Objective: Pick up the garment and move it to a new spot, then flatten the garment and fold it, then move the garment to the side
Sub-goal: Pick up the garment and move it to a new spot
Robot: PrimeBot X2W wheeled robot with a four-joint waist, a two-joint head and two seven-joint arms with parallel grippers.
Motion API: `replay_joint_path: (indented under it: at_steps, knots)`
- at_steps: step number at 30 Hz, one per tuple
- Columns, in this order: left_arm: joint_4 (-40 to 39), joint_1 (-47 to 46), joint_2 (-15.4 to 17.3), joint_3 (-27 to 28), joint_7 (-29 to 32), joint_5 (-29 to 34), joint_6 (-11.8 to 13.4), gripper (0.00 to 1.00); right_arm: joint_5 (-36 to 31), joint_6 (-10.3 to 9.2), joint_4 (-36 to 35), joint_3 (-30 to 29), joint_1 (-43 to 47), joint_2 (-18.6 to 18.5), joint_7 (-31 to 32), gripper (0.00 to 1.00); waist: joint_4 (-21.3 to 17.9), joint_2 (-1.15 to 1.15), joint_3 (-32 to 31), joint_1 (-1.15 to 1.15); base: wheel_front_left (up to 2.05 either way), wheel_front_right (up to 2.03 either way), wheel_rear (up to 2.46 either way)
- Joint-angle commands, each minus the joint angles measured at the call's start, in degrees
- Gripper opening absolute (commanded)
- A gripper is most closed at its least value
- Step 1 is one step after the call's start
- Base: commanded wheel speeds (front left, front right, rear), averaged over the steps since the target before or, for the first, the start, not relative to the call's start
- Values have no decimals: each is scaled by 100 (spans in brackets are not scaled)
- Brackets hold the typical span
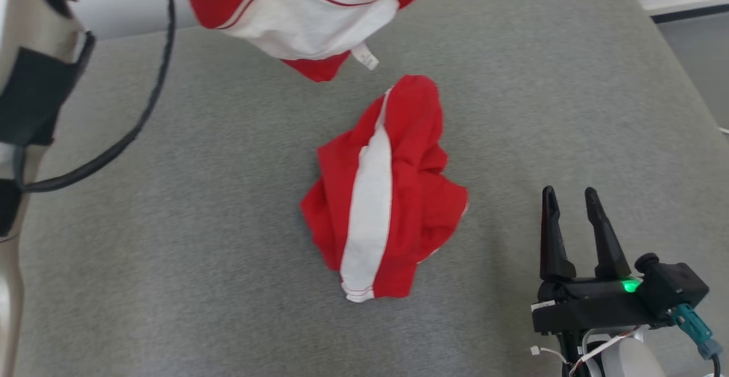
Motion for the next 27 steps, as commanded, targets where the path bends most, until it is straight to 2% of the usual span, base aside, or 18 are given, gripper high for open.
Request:
replay_joint_path:
  at_steps: [1, 13, 14, 22, 27]
  knots:
    - [5, 116, 99, 72, -56, -34, 48, 0, -97, -12, -58, -27, -23, 16, -4, 100, 451, -1, 124, 0, 0, 0, 0]
    - [-50, 709, 844, 664, -339, -324, 321, 0, -1073, -12, -857, -219, 46, 14, -4, 100, 2062, -1, 463, 0, 0, 0, 0]
    - [-50, 709, 844, 664, -339, -324, 321, 0, -1073, -12, -857, -219, 46, 14, -4, 100, 2062, -1, 463, 0, 0, 0, 0]
    - [115, 1242, 1189, 1043, -623, -585, 531, 0, -1510, -12, -1359, 18, 89, -45, 36, 100, 2858, -1, 616, 0, 0, 0, 0]
    - [363, 1501, 1463, 1229, -764, -638, 586, 0, -1575, -12, -1699, 156, 151, -164, 225, 100, 3106, -1, 650, 0, 0, 0, 0]
